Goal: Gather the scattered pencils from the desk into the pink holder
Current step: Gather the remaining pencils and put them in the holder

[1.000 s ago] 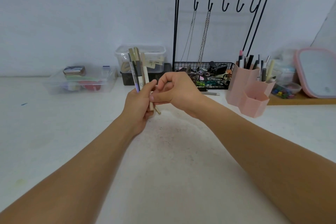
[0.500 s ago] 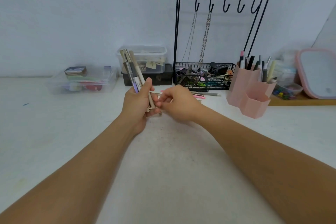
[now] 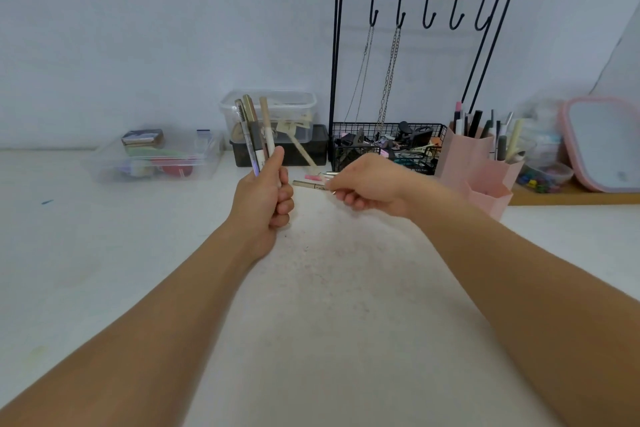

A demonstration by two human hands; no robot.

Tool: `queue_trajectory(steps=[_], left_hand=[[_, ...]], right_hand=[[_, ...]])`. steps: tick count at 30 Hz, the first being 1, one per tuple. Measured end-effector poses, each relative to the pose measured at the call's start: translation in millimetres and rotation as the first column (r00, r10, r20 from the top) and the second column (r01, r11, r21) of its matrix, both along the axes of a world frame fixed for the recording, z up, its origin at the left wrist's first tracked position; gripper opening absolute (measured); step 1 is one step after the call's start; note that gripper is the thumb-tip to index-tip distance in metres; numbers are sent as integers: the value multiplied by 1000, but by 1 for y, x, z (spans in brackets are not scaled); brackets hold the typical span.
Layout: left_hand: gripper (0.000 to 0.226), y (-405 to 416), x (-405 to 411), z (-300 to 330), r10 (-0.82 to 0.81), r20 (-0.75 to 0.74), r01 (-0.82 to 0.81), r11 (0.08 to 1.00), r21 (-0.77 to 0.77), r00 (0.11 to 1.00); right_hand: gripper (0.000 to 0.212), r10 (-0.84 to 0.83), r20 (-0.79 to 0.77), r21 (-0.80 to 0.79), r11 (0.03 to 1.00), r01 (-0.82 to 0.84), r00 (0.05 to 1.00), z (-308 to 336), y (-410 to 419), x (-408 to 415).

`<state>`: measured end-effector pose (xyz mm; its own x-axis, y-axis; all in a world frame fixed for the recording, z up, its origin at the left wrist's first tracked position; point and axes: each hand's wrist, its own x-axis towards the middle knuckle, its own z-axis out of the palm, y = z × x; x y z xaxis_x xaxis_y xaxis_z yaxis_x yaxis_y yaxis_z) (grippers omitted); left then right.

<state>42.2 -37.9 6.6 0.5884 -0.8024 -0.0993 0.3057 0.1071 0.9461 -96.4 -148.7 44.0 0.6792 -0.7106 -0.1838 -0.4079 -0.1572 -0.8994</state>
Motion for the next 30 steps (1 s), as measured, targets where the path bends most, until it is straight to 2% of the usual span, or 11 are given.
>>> queue_trajectory(steps=[2,6,13,18,26,30], left_hand=[[41,0,0,1,-17,-18,17,1000,4,1000],[42,3,0,2,-64,-56,64,998,-2,996],[51,2,1,2,-24,-67,24,1000,-2,997],[57,1,0,1,-15,-28,14,999,-35,999],[69,2,0,2,-66,0,66,991,-115,998],[62,2,-1,-2,-31,96,39,995,-93,995]], right_hand=[[17,48,98,83,995,-56,994,10,-2,-6],[10,164,147,134,974,-184,975,16,1,-12],[13,105,429,354,894,-273,897,19,7,-6],[9,96,475,291,921,-259,875,21,13,-2],[13,189,413,154,950,-273,891,-8,33,21],[22,191,296,-77,981,-176,936,-12,37,24]])
